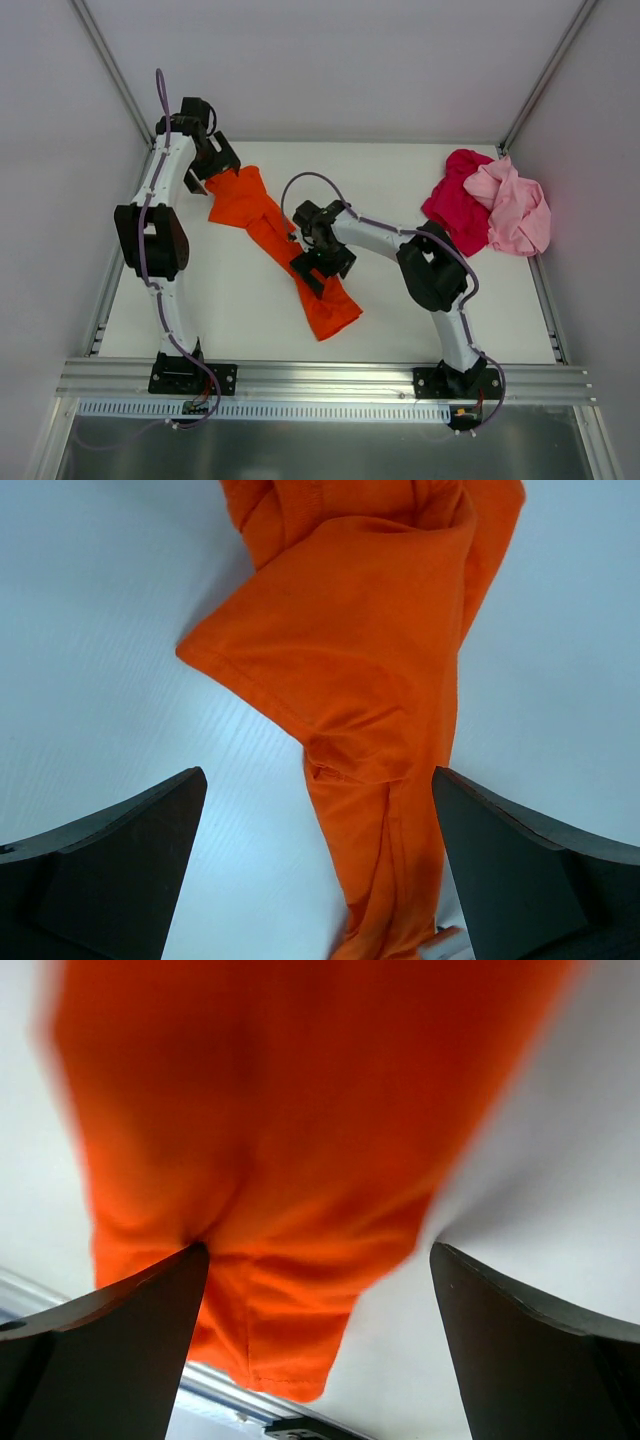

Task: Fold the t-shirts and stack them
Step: Rotate the tshirt 90 degrees

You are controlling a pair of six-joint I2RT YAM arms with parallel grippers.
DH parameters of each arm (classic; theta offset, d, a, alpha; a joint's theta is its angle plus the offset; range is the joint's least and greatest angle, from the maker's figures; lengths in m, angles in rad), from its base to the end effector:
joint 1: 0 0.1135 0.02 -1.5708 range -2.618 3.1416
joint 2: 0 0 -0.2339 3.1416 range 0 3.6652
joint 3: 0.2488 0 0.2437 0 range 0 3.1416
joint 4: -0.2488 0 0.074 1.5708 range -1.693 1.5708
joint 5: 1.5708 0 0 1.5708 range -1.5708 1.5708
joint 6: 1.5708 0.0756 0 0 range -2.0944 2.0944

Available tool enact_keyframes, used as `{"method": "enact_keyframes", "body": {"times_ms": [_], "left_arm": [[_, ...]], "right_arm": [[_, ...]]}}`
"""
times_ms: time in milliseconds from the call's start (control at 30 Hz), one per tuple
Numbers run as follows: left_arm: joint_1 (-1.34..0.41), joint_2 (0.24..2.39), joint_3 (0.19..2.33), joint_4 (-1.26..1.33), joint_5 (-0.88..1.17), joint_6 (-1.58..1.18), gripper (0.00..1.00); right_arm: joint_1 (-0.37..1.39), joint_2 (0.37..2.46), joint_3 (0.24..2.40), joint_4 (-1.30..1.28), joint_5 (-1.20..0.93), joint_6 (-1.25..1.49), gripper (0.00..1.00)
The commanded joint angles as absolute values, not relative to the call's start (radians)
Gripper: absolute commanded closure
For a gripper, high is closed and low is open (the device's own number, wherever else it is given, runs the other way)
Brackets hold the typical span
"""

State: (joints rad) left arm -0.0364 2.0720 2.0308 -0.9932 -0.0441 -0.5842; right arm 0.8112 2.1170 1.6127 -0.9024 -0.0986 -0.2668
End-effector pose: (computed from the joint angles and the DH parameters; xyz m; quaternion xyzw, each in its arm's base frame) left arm 0.4471 -0.0129 0.2403 -0.2664 0.9265 -0.0607 0.2588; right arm 0.2712 0.2964 0.1045 -0.5144 0.8522 0.0693 0.0656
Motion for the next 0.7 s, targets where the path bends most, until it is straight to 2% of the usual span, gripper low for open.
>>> {"method": "enact_keyframes", "body": {"times_ms": [0, 133, 267, 433, 667], "left_arm": [[-0.023, 2.032, 2.053, -1.064, -0.069, -0.598, 0.01], [-0.023, 2.062, 2.002, -1.072, -0.045, -0.614, 0.01], [-0.023, 2.127, 1.979, -1.095, -0.031, -0.62, 0.01], [-0.032, 2.209, 1.967, -1.114, -0.031, -0.63, 0.03], [-0.057, 2.252, 1.948, -1.106, -0.034, -0.637, 0.06]], "right_arm": [[0.883, 2.103, 1.687, -0.916, -0.26, -0.275, 0.0], [0.923, 2.125, 1.755, -0.949, -0.271, -0.29, 0.0], [0.925, 2.073, 1.717, -0.933, -0.238, -0.308, 0.0], [0.911, 1.999, 1.721, -0.914, -0.011, -0.33, 0.0], [0.802, 1.954, 1.813, -0.897, 0.214, -0.281, 0.0]]}}
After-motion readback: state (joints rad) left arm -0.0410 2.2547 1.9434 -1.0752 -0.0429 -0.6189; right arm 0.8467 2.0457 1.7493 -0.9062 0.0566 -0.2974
